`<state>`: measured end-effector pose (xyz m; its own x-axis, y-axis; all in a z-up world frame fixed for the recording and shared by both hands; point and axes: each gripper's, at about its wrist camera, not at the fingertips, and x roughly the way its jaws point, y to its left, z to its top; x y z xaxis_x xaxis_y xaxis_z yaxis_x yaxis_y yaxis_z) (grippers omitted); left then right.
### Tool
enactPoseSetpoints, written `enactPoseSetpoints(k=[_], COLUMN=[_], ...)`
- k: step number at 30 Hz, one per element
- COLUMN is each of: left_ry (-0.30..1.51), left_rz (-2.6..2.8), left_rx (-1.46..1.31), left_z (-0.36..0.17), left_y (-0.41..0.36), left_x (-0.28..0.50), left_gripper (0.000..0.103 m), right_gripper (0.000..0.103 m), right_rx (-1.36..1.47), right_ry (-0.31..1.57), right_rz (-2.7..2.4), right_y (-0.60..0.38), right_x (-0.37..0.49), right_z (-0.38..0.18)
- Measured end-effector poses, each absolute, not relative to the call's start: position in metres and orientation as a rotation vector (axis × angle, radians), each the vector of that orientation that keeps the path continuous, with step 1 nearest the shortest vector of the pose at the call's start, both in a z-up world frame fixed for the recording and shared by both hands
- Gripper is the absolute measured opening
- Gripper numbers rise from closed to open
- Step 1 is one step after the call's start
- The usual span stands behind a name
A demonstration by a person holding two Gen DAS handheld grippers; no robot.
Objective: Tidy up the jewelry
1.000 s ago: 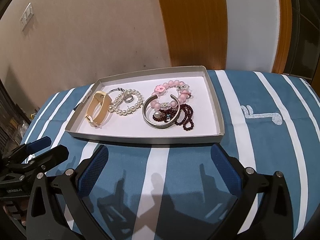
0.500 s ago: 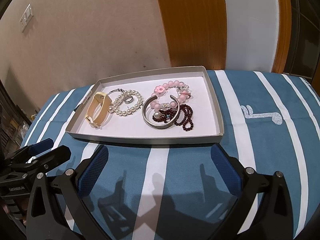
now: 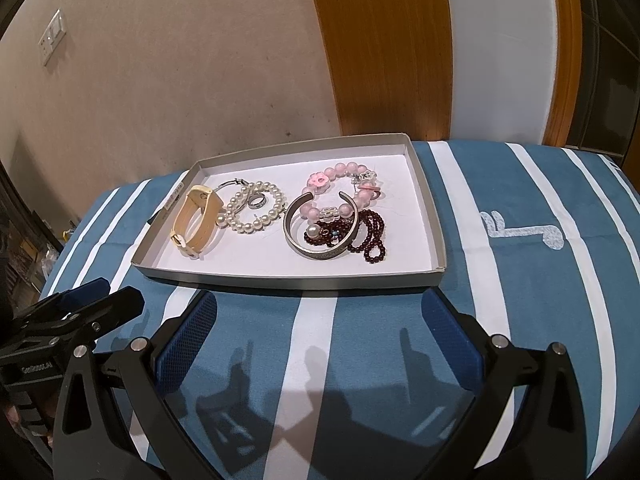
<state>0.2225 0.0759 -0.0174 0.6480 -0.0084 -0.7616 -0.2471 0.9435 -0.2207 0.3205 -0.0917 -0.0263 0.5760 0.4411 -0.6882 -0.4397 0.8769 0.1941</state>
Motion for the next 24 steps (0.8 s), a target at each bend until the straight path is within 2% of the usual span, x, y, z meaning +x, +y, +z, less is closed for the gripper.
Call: enactPoseSetpoints(k=[24], left_ry=[0.898], left_rz=[0.131], left_rx=[-0.332], left_z=[-0.0162], left_y=[0.0784], left_x=[0.2283], left_gripper=[0.101], right_gripper=[0.102], right_rx=[0.013], right_ry=[0.812], right_rz=[0.533], right_y=[-0.0931], right_x=[0.3189], right_z=[-0.0194])
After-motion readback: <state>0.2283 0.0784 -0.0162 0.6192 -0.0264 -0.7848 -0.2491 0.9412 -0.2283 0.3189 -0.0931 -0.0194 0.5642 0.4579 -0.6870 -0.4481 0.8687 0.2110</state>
